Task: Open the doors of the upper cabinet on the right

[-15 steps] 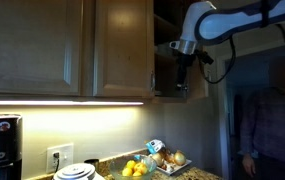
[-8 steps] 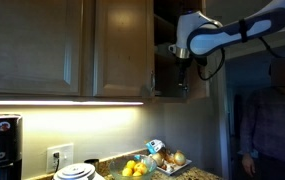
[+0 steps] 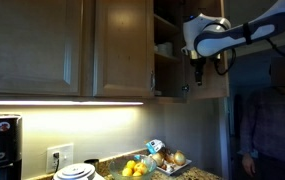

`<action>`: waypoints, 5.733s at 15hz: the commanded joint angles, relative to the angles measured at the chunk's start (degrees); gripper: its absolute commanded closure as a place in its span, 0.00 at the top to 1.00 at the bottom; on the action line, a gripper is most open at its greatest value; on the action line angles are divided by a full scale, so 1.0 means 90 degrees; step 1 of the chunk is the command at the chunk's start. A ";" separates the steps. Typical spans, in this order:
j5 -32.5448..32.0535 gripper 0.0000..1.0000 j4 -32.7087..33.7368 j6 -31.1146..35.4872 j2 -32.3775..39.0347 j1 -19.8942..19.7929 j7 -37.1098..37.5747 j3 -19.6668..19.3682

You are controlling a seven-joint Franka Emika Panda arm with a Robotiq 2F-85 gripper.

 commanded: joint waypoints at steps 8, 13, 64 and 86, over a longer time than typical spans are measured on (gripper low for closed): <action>0.0143 1.00 -0.0288 -0.0865 -0.0449 -0.0219 0.0089 -0.0757; 0.1348 1.00 -0.0320 0.0150 -0.0391 0.0264 0.0363 -0.0527; 0.5234 0.38 -0.0386 0.3460 0.0132 0.0993 -0.2452 -0.0031; 0.5748 0.38 -0.0954 0.1357 -0.1342 0.2778 -0.3588 0.0557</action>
